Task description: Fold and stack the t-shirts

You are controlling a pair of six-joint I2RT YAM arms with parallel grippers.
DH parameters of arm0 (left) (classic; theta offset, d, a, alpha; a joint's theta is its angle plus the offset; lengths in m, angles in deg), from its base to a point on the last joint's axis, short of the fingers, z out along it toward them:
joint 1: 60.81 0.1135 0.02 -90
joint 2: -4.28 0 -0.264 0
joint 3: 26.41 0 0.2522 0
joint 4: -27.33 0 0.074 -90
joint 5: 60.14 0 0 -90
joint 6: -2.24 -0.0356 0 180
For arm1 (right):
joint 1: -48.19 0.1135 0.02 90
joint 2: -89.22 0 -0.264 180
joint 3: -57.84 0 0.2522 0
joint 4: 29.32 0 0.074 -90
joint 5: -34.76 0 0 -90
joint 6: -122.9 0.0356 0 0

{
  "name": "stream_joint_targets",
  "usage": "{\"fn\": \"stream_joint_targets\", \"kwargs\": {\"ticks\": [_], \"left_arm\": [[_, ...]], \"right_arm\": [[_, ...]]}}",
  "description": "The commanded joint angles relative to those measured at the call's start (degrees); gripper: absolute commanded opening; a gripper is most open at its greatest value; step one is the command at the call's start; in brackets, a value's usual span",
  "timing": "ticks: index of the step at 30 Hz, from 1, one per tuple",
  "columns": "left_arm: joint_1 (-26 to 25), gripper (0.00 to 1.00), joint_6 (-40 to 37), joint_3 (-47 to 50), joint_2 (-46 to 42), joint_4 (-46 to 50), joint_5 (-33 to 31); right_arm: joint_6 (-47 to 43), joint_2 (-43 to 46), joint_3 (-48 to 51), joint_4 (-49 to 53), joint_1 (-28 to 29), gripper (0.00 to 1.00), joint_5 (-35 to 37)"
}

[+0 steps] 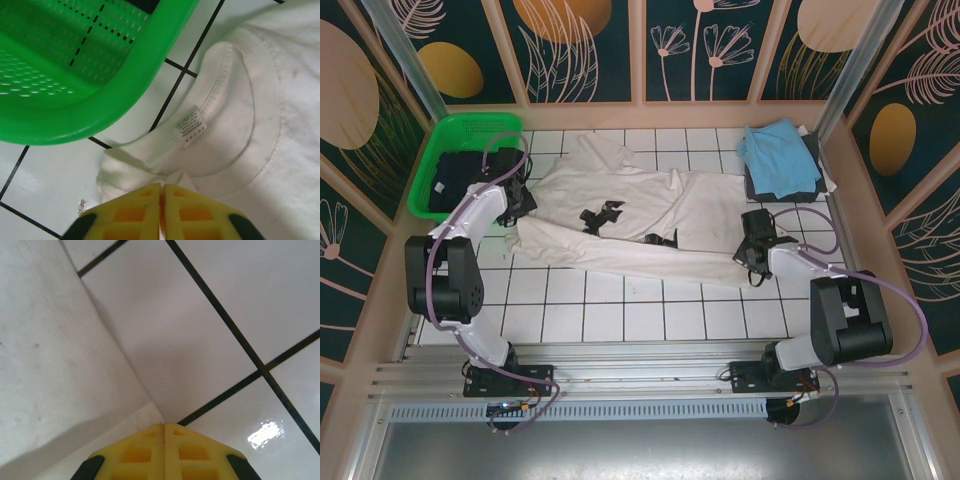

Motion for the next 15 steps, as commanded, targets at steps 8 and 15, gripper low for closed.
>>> {"fn": "stream_joint_targets", "kwargs": {"ticks": [8,15], "left_arm": [[-0.3,0.36,-1.9,-9.1,1.7,5.2,-2.0],[-13.3,0.39,-3.2,-20.9,12.0,2.6,3.0]], "right_arm": [[-2.1,-0.3,-6.0,4.1,-0.2,0.35,4.3],[0.2,5.7,-4.0,-2.4,9.5,0.46,-1.8]]}}
